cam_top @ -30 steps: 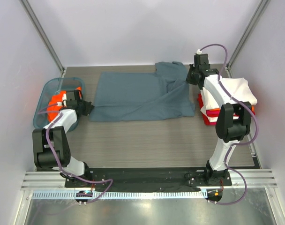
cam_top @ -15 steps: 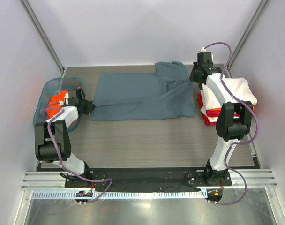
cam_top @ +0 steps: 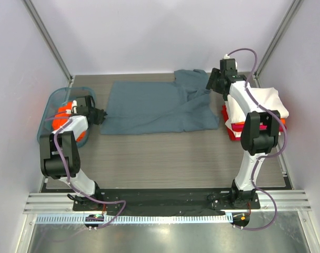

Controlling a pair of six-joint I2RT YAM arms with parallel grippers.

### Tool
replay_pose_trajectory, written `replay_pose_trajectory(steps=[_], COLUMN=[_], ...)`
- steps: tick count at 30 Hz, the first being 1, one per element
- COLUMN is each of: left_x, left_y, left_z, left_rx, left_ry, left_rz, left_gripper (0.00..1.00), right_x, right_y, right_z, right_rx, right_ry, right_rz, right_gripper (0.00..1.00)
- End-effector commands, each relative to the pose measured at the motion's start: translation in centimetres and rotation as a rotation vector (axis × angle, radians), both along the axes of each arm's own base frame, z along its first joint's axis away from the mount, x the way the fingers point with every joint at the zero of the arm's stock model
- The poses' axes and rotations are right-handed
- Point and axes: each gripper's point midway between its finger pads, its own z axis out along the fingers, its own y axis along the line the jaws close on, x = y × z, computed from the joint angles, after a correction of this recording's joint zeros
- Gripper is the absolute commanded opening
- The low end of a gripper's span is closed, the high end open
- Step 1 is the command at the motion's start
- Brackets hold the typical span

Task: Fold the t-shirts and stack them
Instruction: Fold the tshirt

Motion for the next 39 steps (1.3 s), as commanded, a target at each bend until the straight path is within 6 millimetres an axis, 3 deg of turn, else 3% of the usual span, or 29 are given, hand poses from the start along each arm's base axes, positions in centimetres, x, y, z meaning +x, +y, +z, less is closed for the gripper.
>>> replay_pose_trajectory(steps=[1, 4, 5, 6, 7, 8, 9, 10, 11, 12, 13, 14, 15, 17, 18, 19, 21, 26, 31, 39], left_x=[1.5, 0.9, 0.6, 0.4, -0.2, -0.4, -1.1, -1.5, -2.2, -2.7, -3.5, -4.6, -5.0, -6.1, -6.9, -7.2, -8.0, -8.6, -8.7, -8.6], left_y=[-0.3, -0.9, -1.2, -1.4, -1.5, -1.7, -2.1, -2.8, -2.8, -2.6, -4.0, -4.0, -4.0, -3.8, -3.8, -3.6, -3.5, -3.8, -4.0, -3.7], left_z=[3.0, 5.6, 6.2, 7.4, 7.8, 8.3, 9.0, 9.4, 8.9, 9.0, 9.6, 8.4, 8.1, 8.3, 6.8, 7.1, 5.8, 4.3, 2.7, 1.8], left_rx=[0.011, 0.053, 0.063, 0.072, 0.092, 0.095, 0.095, 0.095, 0.096, 0.102, 0.098, 0.099, 0.094, 0.086, 0.081, 0.079, 0.080, 0.069, 0.047, 0.056], left_ry=[-0.091, -0.128, -0.132, -0.151, -0.137, -0.142, -0.145, -0.150, -0.137, -0.137, -0.159, -0.138, -0.143, -0.175, -0.164, -0.185, -0.170, -0.151, -0.155, -0.144], left_rz=[-0.024, -0.058, -0.071, -0.084, -0.079, -0.086, -0.094, -0.109, -0.106, -0.085, -0.107, -0.094, -0.060, -0.028, -0.019, 0.004, 0.014, 0.005, 0.018, 0.028], left_gripper=[0.27, 0.43, 0.53, 0.57, 0.57, 0.64, 0.64, 0.64, 0.64, 0.64, 0.64, 0.65, 0.65, 0.65, 0.65, 0.65, 0.65, 0.66, 0.68, 0.69], right_x=[0.0, -2.0, -2.6, -4.1, -4.7, -5.4, -6.9, -7.5, -8.5, -9.3, -10.7, -11.6, -12.7, -14.1, -15.0, -15.4, -16.4, -17.3, -16.4, -14.4], right_y=[0.1, 0.3, 0.2, 0.2, 0.4, 0.6, 0.6, 1.1, 1.4, 1.7, 1.7, 2.0, 2.0, 2.1, 2.0, 2.0, 1.5, 0.4, 0.1, 0.4], right_z=[3.5, 4.9, 5.2, 3.8, 5.8, 5.9, 3.8, 3.7, 4.8, 4.4, 2.5, 2.8, 0.9, 0.3, -1.5, -2.0, -3.3, -5.7, -7.8, -9.6], right_rx=[0.036, 0.072, 0.082, 0.093, 0.116, 0.148, 0.155, 0.156, 0.170, 0.183, 0.168, 0.157, 0.179, 0.212, 0.249, 0.262, 0.276, 0.287, 0.288, 0.267], right_ry=[-0.089, -0.147, -0.163, -0.140, -0.200, -0.209, -0.172, -0.190, -0.227, -0.231, -0.211, -0.243, -0.226, -0.242, -0.222, -0.224, -0.247, -0.257, -0.264, -0.253], right_rz=[-0.022, -0.046, -0.059, -0.070, -0.072, -0.099, -0.118, -0.133, -0.149, -0.175, -0.204, -0.226, -0.269, -0.313, -0.357, -0.377, -0.441, -0.557, -0.606, -0.634], right_gripper=[0.66, 0.66, 0.66, 0.66, 0.65, 0.64, 0.60, 0.59, 0.58, 0.58, 0.58, 0.58, 0.58, 0.57, 0.57, 0.57, 0.57, 0.59, 0.59, 0.57])
